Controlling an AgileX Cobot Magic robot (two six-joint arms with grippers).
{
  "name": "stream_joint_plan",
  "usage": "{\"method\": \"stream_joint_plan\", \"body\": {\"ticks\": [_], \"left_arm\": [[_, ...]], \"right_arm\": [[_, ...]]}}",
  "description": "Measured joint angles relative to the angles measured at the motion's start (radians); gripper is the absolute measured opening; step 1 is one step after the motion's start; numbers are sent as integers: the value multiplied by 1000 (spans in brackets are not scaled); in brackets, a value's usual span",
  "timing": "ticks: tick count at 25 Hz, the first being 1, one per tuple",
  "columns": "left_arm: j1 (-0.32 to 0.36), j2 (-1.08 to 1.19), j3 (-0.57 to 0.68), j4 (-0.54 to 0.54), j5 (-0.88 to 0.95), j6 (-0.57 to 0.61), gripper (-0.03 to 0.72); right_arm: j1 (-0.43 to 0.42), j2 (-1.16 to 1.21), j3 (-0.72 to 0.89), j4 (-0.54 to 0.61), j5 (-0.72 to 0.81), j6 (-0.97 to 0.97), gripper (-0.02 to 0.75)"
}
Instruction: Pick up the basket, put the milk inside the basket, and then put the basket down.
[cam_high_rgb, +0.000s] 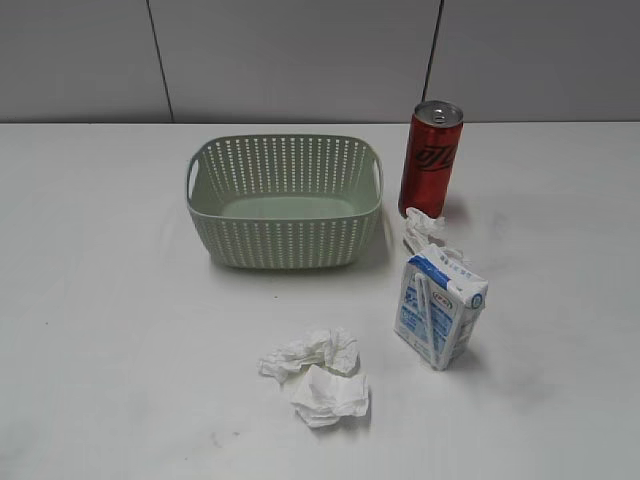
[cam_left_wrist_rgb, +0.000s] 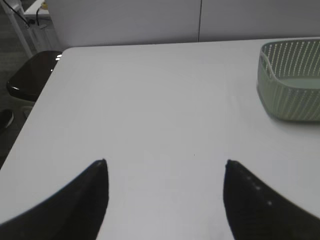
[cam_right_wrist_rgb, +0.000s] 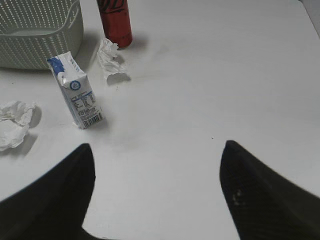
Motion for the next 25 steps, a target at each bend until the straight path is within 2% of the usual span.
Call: {"method": "stream_joint_plan", "body": {"ticks": [6, 14, 19, 25], "left_arm": [[0, 131, -44, -36, -78, 0, 552], [0, 399, -98, -44, -275, 12, 552], [0, 584, -172, -72, -334, 80, 552], [-9, 810, -287, -86, -357, 90, 552]], "right_arm": [[0, 0, 0, 1, 0, 0, 590], [0, 0, 0, 1, 0, -1, 590], [0, 0, 0, 1, 0, -1, 590], [0, 0, 0, 1, 0, -1, 589]]}}
